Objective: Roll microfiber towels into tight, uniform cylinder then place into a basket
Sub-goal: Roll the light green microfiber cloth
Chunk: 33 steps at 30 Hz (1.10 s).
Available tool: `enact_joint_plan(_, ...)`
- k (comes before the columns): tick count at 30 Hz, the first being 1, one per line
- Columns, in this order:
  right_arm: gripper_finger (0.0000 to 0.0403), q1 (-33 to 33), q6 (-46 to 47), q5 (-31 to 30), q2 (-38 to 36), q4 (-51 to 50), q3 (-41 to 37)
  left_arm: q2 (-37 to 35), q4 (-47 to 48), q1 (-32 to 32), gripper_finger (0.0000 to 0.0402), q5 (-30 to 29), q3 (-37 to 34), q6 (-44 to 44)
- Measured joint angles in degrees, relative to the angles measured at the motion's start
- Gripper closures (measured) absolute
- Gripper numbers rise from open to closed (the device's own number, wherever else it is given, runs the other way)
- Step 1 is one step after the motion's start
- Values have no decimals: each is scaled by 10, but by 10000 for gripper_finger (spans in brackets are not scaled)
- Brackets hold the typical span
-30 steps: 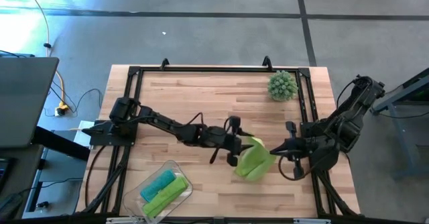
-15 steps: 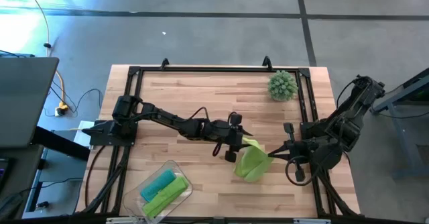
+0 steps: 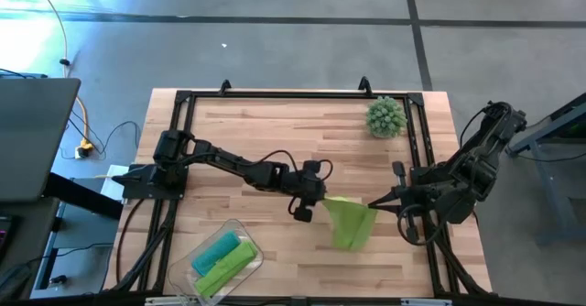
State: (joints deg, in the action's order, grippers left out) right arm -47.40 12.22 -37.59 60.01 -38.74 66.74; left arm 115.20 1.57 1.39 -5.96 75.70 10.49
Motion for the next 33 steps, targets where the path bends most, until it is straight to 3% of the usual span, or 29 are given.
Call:
enact_joint_plan(6, 403, 0, 43, -38, 2, -40, -1, 0, 11, 3, 390, -5, 0, -32)
enact_joint_plan(9, 403, 1, 44, -74, 4, -68, -1, -6, 45, 5, 395, -28, 0, -55)
enact_joint_plan(15, 403, 38, 27, -146, 4, -81, -1, -42, 182, 19, 400, -179, 7, -66)
enact_joint_plan(21, 403, 133, 32, -120, 6, -91, -1, -116, 349, 31, 400, -268, 23, -137)
enact_joint_plan(28, 403, 192, -41, -78, 8, -64, -2, -201, 410, 33, 401, -281, 26, -149)
enact_joint_plan(33, 403, 193, -128, -64, -17, 96, -77, -246, 434, 35, 401, -284, 27, -158)
